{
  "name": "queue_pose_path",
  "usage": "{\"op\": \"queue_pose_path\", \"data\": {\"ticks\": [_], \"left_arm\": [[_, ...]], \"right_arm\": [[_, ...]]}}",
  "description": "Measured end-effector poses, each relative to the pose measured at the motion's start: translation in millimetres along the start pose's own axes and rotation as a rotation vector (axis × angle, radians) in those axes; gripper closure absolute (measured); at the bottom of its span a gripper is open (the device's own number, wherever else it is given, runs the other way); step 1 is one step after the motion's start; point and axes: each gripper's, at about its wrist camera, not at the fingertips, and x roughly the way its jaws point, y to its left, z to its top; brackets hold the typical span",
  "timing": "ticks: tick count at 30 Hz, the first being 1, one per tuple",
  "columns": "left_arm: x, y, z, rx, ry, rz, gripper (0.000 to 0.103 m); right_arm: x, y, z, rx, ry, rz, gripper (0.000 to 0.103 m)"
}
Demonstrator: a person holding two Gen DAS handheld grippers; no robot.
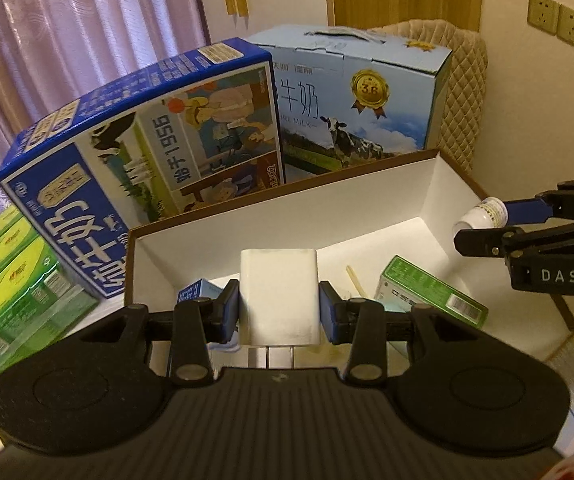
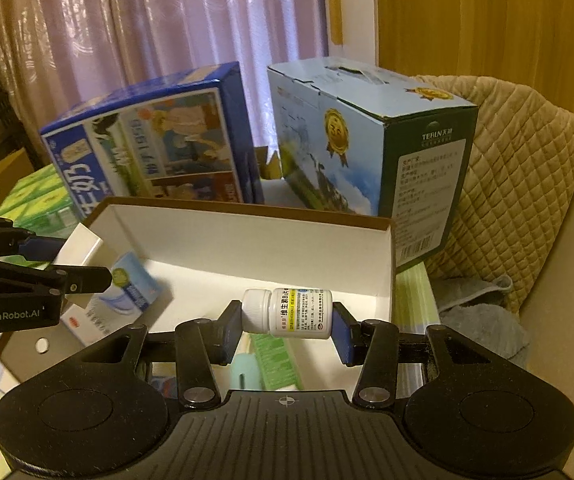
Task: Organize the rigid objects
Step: 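Open the left tool to drop the plug into the box while the right tool holds the pill bottle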
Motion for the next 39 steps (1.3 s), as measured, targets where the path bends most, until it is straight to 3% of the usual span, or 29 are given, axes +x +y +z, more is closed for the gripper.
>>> {"op": "queue_pose_path", "data": {"ticks": [21,39], "left_arm": [[93,-1,14,0.032,0.099,0.028,0.066],[85,21,19,-0.021,0.096,0.043,0.054]], "right_arm": [[52,-25,4,0.008,0.052,-0.040,0.060],[61,-27,9,0.021,0.051,-0.062,0.060]]}}
